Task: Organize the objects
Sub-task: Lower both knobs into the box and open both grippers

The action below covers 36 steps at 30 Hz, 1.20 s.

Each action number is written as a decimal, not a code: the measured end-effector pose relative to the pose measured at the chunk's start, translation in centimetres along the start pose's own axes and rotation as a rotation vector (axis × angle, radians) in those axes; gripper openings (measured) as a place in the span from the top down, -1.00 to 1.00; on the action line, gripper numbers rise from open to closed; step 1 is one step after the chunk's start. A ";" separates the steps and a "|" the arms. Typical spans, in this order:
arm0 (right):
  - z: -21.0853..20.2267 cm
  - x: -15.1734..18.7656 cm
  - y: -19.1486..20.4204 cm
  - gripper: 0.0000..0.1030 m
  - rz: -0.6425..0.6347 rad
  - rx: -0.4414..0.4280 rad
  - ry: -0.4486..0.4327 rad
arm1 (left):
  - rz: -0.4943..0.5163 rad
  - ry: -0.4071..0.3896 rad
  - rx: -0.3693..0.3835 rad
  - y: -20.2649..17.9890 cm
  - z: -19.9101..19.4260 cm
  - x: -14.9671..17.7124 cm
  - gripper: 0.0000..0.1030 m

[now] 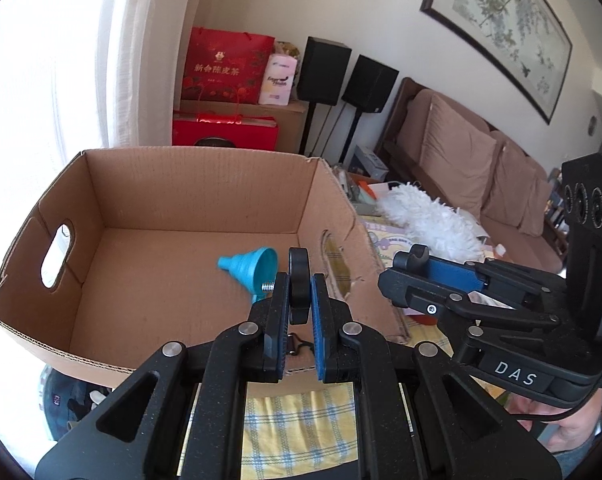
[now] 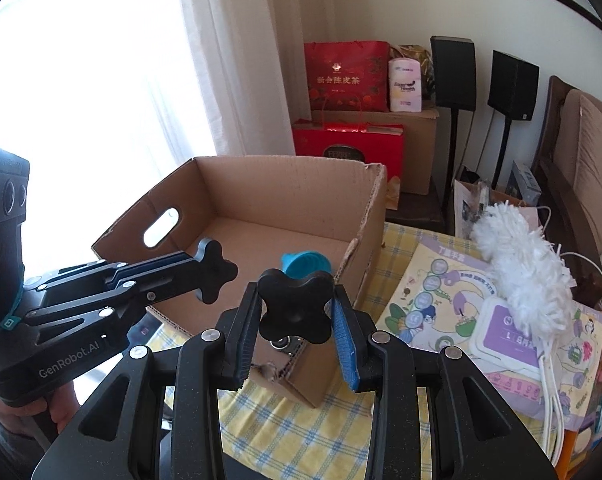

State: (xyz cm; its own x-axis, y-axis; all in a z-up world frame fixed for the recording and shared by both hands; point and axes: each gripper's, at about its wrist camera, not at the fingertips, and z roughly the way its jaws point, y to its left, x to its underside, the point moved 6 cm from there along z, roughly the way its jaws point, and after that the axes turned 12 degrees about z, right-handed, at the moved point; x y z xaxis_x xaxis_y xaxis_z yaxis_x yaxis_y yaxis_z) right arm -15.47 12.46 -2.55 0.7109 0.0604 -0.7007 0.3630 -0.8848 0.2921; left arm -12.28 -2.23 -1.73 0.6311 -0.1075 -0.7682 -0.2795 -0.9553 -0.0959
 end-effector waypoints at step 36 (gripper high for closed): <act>-2.3 0.1 -1.6 -0.14 -0.010 0.041 -0.053 | -0.103 0.066 0.105 0.8 3.0 1.4 -0.12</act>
State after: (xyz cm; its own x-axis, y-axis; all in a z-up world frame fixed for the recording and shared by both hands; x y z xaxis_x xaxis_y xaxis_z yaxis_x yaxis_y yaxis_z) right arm -14.53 14.98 -1.60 0.6740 0.0455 -0.7373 0.3438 -0.9027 0.2586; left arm -13.81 -2.36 -4.76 0.7056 -0.0320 -0.7079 -0.2829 -0.9287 -0.2399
